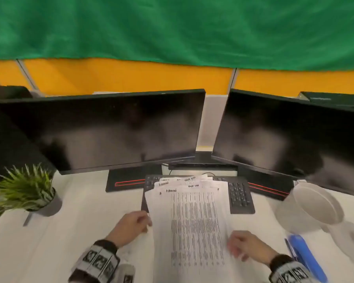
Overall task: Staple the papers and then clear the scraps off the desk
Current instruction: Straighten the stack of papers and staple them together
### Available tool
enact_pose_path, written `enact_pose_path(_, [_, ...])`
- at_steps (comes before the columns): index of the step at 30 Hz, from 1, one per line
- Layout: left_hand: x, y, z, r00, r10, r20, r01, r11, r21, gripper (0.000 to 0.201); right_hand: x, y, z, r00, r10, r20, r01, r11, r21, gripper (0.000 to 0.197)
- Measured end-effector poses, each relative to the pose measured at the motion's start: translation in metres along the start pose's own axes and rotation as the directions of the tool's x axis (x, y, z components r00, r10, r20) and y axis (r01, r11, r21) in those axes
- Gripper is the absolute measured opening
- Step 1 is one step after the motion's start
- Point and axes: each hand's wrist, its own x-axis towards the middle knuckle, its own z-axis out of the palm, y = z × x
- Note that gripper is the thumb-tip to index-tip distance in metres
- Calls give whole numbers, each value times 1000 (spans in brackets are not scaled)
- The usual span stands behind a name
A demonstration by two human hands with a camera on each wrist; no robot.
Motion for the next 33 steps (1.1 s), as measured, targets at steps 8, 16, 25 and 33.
enact_pose_path(8, [90,14,15,937,-278,-212,271,961,-63,39,66,-32,-30,969,119,-216,-17,906,424,15])
enact_pose_path(16, [96,12,21,821,-514,-249,510,856,-87,52,86,-21,-17,840,326,-434,-115,888,445,20])
enact_pose_path(25, [98,11,23,774,-603,-193,581,798,-159,66,90,-34,-17,858,344,-382,-131,865,484,8])
enact_pose_path(33, [101,22,28,879,-475,-30,440,836,-327,23,89,-43,-12,878,386,-283,-260,881,396,53])
